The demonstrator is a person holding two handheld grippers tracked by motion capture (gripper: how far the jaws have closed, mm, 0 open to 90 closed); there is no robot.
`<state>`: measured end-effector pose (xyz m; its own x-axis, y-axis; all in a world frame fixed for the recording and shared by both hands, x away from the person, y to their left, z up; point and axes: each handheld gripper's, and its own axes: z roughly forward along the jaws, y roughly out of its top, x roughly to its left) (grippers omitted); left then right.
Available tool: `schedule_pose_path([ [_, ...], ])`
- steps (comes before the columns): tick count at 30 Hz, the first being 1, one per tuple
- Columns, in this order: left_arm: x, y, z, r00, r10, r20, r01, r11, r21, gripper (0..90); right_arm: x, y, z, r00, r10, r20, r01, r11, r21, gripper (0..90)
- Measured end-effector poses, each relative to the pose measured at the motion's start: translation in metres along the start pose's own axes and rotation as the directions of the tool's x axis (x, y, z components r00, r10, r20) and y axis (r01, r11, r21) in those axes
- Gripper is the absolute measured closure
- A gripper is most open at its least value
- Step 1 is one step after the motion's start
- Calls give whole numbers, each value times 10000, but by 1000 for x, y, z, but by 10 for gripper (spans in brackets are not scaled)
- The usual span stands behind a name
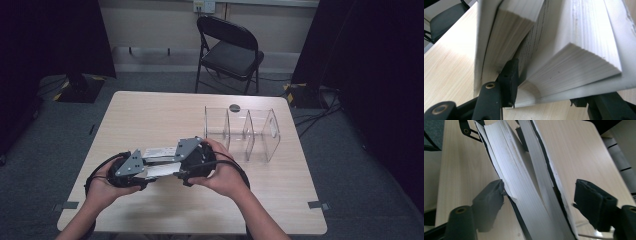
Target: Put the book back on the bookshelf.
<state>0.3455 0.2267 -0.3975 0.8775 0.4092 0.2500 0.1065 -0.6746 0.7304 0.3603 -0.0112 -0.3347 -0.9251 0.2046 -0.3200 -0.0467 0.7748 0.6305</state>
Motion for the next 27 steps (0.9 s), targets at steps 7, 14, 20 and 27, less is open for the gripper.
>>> schedule_pose_path([
  [7, 5, 0, -3, 9996, -241, 147, 242, 9997, -96, 493, 4, 2, 9, 9944, -1052, -90, 1054, 9941, 243, 271],
  [14, 5, -1, -4, 9992, -361, 186, 364, 9993, -127, 493, 0, -1, 20, 9934, -1143, 74, 1138, 9920, 548, 342],
  [20, 7, -4, -7, 9990, -450, 52, 451, 9988, -212, 496, 4, 10, 20, 9899, -1413, 109, 1390, 9829, 1211, 415],
  [27, 6, -4, -10, 9990, -411, -153, 408, 9990, -161, 400, -2, 27, 19, 9945, -1018, -243, 1043, 9832, 1499, 445],
])
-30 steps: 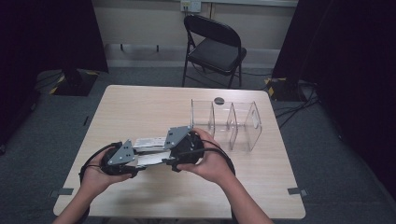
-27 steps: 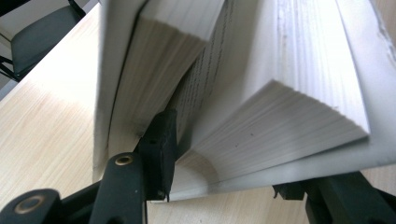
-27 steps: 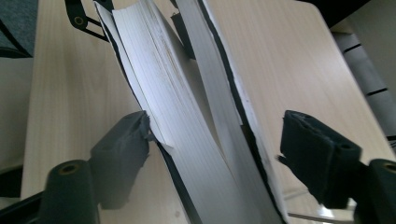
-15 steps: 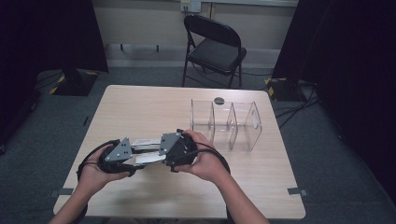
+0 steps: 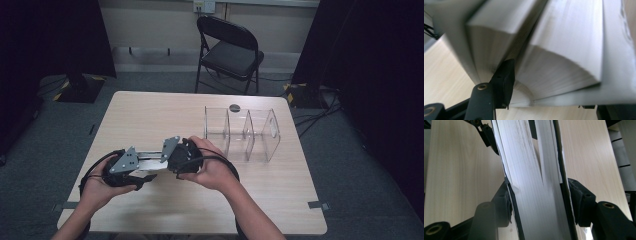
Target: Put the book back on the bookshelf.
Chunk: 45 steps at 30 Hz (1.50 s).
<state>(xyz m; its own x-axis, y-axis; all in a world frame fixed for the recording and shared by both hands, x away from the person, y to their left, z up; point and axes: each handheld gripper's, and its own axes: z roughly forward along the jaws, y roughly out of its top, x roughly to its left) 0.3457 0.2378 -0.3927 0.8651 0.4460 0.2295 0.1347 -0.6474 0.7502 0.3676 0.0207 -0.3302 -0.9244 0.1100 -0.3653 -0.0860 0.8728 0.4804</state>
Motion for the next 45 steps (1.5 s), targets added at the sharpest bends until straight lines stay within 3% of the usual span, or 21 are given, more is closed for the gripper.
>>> schedule_pose_path([
  [4, -1, -2, -2, 9998, 166, -115, -166, 9999, -7, 348, -7, 5, -2, 9989, 310, -351, -309, 9995, 14, 458],
  [6, -1, -3, -5, 10000, 85, 16, -85, 10000, 24, 327, -9, 9, -3, 9975, 394, -579, -391, 9992, 65, 462],
  [8, 1, -4, -7, 10000, 2, 53, -2, 10000, -78, 376, -11, 10, -3, 9967, 387, -717, -383, 9992, 67, 463],
  [11, 0, -4, -8, 9998, 122, 178, -120, 9999, -98, 338, -16, 10, -5, 9934, 491, -1041, -492, 9988, 23, 463],
  [24, 2, -1, -18, 9998, 47, 213, -53, 9997, 250, 362, -23, 10, -5, 9890, 525, -1386, -521, 9986, 61, 460],
  [25, 3, -2, -21, 10000, -36, 73, 33, 9994, 355, 362, -23, 10, -5, 9884, 587, -1402, -583, 9983, 73, 461],
  [26, 4, -2, -24, 9998, -185, 1, 185, 9983, 547, 281, -27, 9, -4, 9868, 797, -1407, -805, 9968, -4, 468],
  [27, 9, -6, -31, 9981, -424, -457, 455, 9966, 687, 228, -28, 9, -5, 9853, 963, -1408, -970, 9953, 19, 469],
  [28, 9, -6, -31, 9981, -424, -457, 455, 9966, 687, 202, -29, 9, -4, 9848, 966, -1446, -978, 9952, -7, 469],
  [29, 13, -14, -36, 9952, -896, -391, 918, 9941, 571, 206, -30, 10, -3, 9836, 1085, -1443, -1092, 9940, 29, 469],
  [34, 14, -28, -39, 9884, -1456, -437, 1486, 9861, 739, 201, -31, 18, -1, 9802, 1359, -1440, -1326, 9907, 320, 472],
  [35, 14, -34, -37, 9845, -1709, -398, 1732, 9827, 652, 188, -34, 21, 0, 9749, 1640, -1504, -1596, 9863, 410, 478],
  [40, 11, -44, -25, 9810, -1933, -171, 1940, 9758, 1013, 167, -38, 23, -4, 9620, 2010, -1851, -1941, 9795, 549, 498],
  [42, 10, -49, -21, 9805, -1952, -216, 1964, 9747, 1064, 166, -40, 22, -7, 9496, 2329, -2099, -2242, 9724, 645, 511],
  [45, 7, -57, -13, 9773, -2110, -182, 2118, 9717, 1051, 162, -45, 18, -10, 9246, 2886, -2485, -2780, 9574, 778, 524],
])
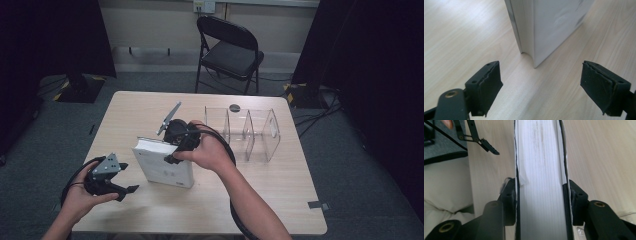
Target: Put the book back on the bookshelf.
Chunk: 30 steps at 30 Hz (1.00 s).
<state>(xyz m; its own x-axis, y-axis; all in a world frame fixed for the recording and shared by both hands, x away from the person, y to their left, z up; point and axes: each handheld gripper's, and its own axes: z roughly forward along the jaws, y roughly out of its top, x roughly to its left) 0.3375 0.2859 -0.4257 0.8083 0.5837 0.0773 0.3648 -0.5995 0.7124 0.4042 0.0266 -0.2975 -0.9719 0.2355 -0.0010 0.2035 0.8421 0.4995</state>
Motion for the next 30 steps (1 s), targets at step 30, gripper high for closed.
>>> schedule_pose_path([
  [30, -4, -36, 48, 9987, -327, 400, 289, 9953, 923, 168, -12, -21, 4, 9980, 636, -35, -637, 9958, -659, 433],
])
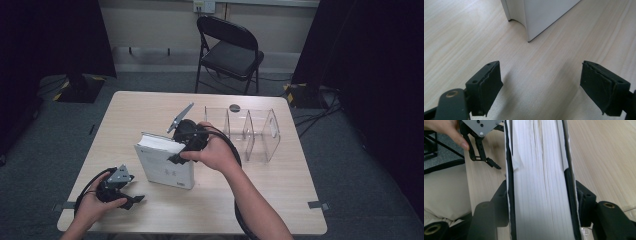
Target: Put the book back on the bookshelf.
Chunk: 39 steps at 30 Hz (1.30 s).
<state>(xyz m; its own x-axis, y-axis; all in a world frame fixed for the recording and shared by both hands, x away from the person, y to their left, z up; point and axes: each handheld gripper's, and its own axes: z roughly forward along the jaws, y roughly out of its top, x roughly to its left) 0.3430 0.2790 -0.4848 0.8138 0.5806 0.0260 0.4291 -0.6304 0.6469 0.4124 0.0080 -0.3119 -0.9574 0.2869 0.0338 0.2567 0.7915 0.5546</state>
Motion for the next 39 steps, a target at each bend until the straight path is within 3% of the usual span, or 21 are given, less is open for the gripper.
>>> schedule_pose_path([
  [3, 1, -2, 4, 10000, -82, 52, 82, 10000, -8, 158, -1, -5, 3, 9999, 54, 143, -55, 9999, 106, 390],
  [6, 1, -1, 4, 9999, 11, -146, -11, 10000, -11, 159, -3, -9, 5, 9995, 309, 25, -309, 9995, -119, 390],
  [12, 3, -4, 6, 9991, -418, 13, 418, 9989, -228, 149, -3, -10, 9, 9989, 433, 157, -432, 9990, -79, 367],
  [15, 4, -6, 6, 9990, -446, 44, 448, 9983, -367, 145, -1, -11, 12, 9977, 676, 38, -676, 9977, 33, 439],
  [20, 4, -7, 6, 9993, -371, -3, 371, 9985, -407, 146, 3, -10, 20, 9976, 427, 537, -434, 9990, 115, 375],
  [21, 4, -7, 6, 9993, -368, 1, 368, 9985, -415, 145, 6, -8, 22, 9965, 388, 735, -421, 9982, 429, 350],
  [29, 4, -8, 7, 9994, -348, 89, 352, 9981, -504, 136, 4, -2, 25, 9973, 299, 668, -354, 9960, 826, 352],
  [35, 4, -10, 8, 9993, -354, 74, 359, 9968, -711, 111, 3, 4, 26, 9985, -228, 501, 163, 9917, 1272, 358],
  [38, 4, -11, 9, 9994, -327, 74, 332, 9961, -821, 86, 4, 7, 26, 9982, -428, 411, 375, 9919, 1213, 364],
  [39, 5, -11, 9, 9997, -237, 32, 239, 9959, -868, 82, 5, 11, 28, 9970, -692, 341, 647, 9909, 1179, 364],
])
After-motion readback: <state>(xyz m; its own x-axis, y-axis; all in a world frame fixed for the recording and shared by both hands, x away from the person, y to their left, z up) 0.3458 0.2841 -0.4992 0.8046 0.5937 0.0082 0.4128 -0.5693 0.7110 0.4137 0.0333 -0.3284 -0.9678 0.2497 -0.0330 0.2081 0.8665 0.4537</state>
